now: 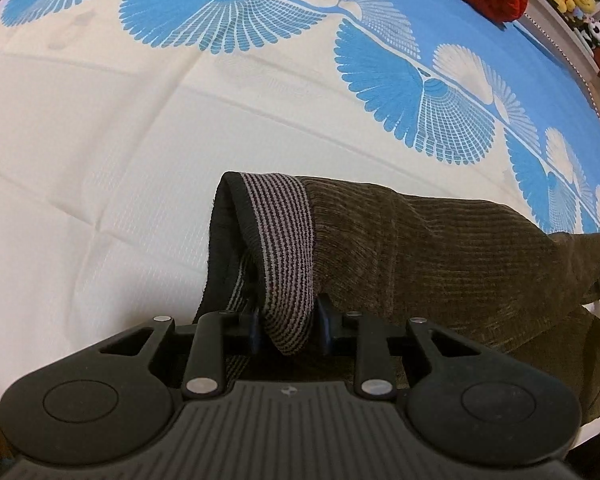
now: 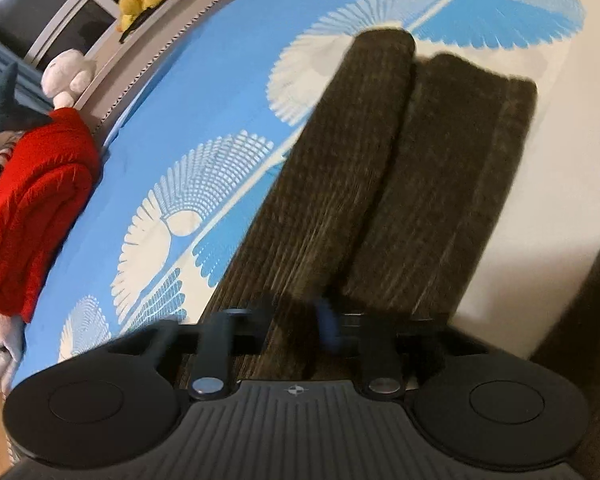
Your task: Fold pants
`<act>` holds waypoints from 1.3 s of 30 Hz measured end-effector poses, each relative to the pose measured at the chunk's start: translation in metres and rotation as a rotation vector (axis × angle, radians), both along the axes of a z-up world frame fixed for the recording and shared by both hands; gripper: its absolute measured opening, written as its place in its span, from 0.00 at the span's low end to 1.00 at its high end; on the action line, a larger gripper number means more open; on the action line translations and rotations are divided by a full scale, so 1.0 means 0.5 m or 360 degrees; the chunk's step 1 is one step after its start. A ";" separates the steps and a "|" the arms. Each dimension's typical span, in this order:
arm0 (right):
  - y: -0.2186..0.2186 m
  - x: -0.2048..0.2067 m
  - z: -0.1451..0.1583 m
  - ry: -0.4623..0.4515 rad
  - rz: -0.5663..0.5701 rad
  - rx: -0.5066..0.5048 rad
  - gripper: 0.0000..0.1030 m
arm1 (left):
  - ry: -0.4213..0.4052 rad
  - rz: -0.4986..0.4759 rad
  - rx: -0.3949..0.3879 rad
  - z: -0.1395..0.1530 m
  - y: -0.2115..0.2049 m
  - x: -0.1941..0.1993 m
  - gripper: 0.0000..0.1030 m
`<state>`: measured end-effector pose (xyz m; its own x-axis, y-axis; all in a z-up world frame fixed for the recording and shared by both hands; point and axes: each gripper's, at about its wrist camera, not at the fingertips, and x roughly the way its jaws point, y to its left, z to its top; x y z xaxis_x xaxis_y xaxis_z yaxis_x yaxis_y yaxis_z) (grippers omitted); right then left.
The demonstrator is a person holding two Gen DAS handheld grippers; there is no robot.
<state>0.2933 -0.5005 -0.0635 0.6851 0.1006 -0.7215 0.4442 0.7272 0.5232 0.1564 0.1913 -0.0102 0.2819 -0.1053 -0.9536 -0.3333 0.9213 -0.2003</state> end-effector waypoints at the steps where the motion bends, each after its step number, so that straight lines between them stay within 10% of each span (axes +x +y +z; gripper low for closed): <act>1: -0.004 -0.004 0.011 -0.0027 -0.0004 -0.0001 0.03 | -0.0008 -0.0003 0.0003 0.002 -0.001 0.000 0.29; 9: -0.024 -0.150 0.168 -0.0300 -0.0111 0.0008 0.02 | -0.0195 0.0058 0.0045 0.061 -0.008 -0.054 0.25; 15: -0.026 -0.346 0.231 -0.0101 -0.0137 -0.0124 0.02 | -0.0289 0.0051 0.0161 0.091 -0.011 -0.141 0.25; 22: -0.091 -0.487 0.080 0.0634 -0.0148 0.0121 0.03 | -0.0043 -0.0015 0.0239 0.029 0.005 -0.162 0.35; 31: -0.327 -0.571 0.084 0.0271 -0.0786 0.0067 0.21 | -0.0118 0.0064 0.0387 0.064 0.002 -0.138 0.46; 39: -0.359 -0.534 0.011 0.0245 -0.0712 0.0235 0.25 | -0.0129 0.0028 0.0416 0.063 -0.015 -0.114 0.46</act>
